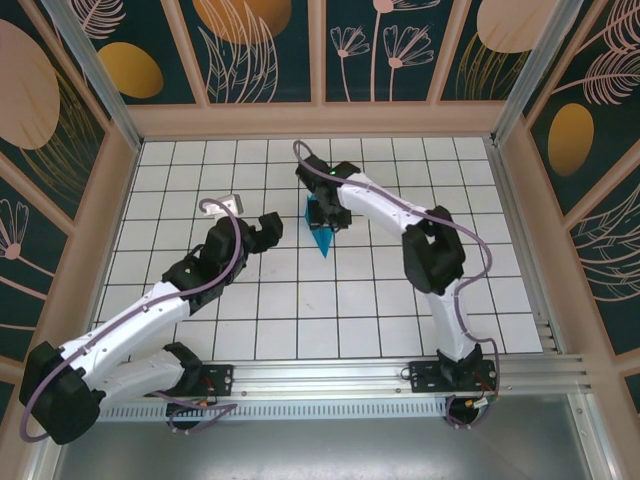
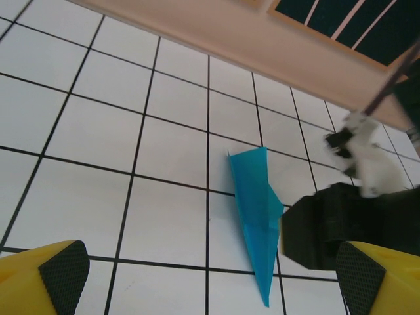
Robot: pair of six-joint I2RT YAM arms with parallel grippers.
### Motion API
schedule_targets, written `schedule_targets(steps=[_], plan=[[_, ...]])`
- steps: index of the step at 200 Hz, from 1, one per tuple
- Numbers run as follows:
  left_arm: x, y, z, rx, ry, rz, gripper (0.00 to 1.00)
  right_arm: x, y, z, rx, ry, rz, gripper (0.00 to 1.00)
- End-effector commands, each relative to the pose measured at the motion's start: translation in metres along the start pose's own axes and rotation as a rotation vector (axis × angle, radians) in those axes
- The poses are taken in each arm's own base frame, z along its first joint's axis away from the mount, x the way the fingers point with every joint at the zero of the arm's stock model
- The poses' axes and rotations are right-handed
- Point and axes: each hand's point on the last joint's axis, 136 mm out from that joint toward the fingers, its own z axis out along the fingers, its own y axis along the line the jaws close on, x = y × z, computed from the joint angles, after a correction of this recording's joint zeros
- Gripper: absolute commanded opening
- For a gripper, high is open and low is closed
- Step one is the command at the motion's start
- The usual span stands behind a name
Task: Fold a paper plane with a square sheet of paper (fold left side to right side)
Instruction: Move the paper plane to the center of the table, then reset both arms
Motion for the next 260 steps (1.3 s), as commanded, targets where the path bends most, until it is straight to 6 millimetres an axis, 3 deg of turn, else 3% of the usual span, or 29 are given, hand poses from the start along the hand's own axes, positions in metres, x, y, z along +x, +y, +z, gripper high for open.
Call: schedule_targets(steps=[1, 31, 59, 78, 93, 127, 135, 150, 168, 193, 213, 260], plan=[[-0.018, 0.010, -0.009, -0.050, -0.078, -0.003, 0.99, -0.018, -0.002, -0.078, -0.068, -0.189, -0.026, 0.53], [-0.041, 0.020, -0.019, -0.111, -0.172, 0.042, 0.98, -0.026, -0.034, -0.131, -0.072, -0.391, -0.017, 0.59], [-0.063, 0.047, -0.027, -0.213, -0.273, 0.053, 0.99, -0.026, -0.086, -0.148, -0.050, -0.522, 0.032, 0.60], [-0.075, 0.069, -0.031, -0.295, -0.341, 0.070, 0.99, -0.021, -0.121, -0.150, -0.030, -0.602, 0.066, 0.65], [-0.084, 0.088, -0.032, -0.362, -0.384, 0.088, 0.98, -0.021, -0.163, -0.153, 0.011, -0.685, 0.129, 0.71], [-0.094, 0.140, -0.031, -0.520, -0.477, 0.084, 0.98, -0.007, -0.238, -0.159, 0.131, -0.898, 0.246, 0.94], [-0.093, 0.152, -0.030, -0.544, -0.499, 0.069, 0.98, 0.000, -0.255, -0.155, 0.159, -0.930, 0.276, 0.98], [-0.090, 0.172, -0.028, -0.590, -0.530, 0.060, 0.99, 0.011, -0.280, -0.144, 0.194, -0.980, 0.296, 0.99], [-0.085, 0.183, -0.023, -0.615, -0.542, 0.096, 0.99, 0.027, -0.311, -0.125, 0.253, -1.032, 0.357, 0.99], [-0.079, 0.188, -0.014, -0.624, -0.537, 0.186, 0.99, 0.044, -0.332, -0.098, 0.261, -1.067, 0.364, 0.99], [-0.074, 0.194, -0.009, -0.592, -0.548, 0.208, 0.99, 0.045, -0.337, -0.086, 0.260, -1.084, 0.339, 0.99], [-0.057, 0.195, 0.005, -0.474, -0.579, 0.264, 0.99, 0.030, -0.322, -0.076, 0.205, -1.166, 0.202, 0.99]])
